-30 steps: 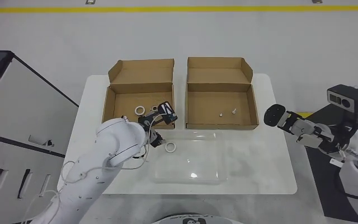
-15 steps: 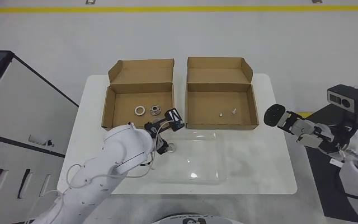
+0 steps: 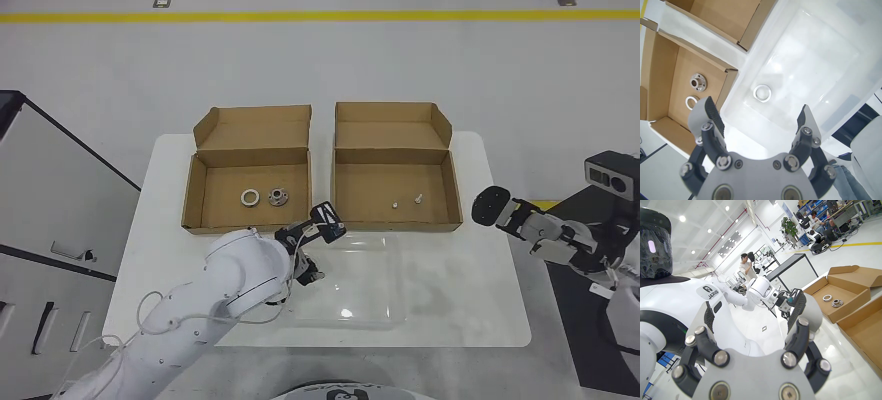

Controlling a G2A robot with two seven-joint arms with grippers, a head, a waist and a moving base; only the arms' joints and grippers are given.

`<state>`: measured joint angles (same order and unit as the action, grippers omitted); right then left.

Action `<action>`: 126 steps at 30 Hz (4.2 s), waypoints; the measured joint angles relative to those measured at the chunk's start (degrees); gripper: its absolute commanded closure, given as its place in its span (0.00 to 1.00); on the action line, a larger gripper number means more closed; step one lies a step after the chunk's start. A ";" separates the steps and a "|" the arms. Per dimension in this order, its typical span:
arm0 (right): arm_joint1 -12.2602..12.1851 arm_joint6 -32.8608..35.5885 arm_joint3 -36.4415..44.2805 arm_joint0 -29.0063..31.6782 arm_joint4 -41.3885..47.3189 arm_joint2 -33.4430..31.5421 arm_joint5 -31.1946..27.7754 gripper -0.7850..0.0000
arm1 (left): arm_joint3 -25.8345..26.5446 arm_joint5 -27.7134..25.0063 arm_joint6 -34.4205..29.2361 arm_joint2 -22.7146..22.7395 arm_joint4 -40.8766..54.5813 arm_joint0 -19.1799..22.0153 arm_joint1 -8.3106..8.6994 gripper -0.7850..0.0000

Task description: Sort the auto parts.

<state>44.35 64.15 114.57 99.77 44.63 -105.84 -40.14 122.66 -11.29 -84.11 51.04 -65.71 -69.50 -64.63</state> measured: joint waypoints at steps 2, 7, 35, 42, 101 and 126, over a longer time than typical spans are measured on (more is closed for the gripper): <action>0.00 0.00 0.00 0.00 0.00 0.00 0.00 0.00 | -0.12 0.26 -0.06 -0.03 0.09 0.08 -0.03 0.00; 0.00 0.00 0.00 0.00 0.00 0.00 0.00 0.00 | -0.09 0.20 -0.06 -0.01 0.05 0.06 -0.02 0.00; 0.00 0.00 0.00 0.00 0.00 0.00 0.00 0.00 | -4.67 8.44 -3.89 -5.56 3.24 4.05 -1.01 0.24; 0.00 0.00 0.00 0.00 0.00 0.00 0.00 0.00 | -9.78 9.15 -3.89 -9.92 0.61 8.12 -1.80 0.55; 0.00 0.00 0.00 0.00 0.00 0.00 0.00 0.00 | -21.52 2.38 -3.89 -25.40 3.90 17.62 -2.39 0.55; 0.00 0.00 0.00 0.00 0.00 0.00 0.00 0.00 | -22.09 2.63 -3.89 -29.67 8.92 21.29 -0.97 0.64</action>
<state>44.35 64.15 114.57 99.77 44.63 -105.84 -40.14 100.57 -8.66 -88.00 21.37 -56.79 -48.22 -65.60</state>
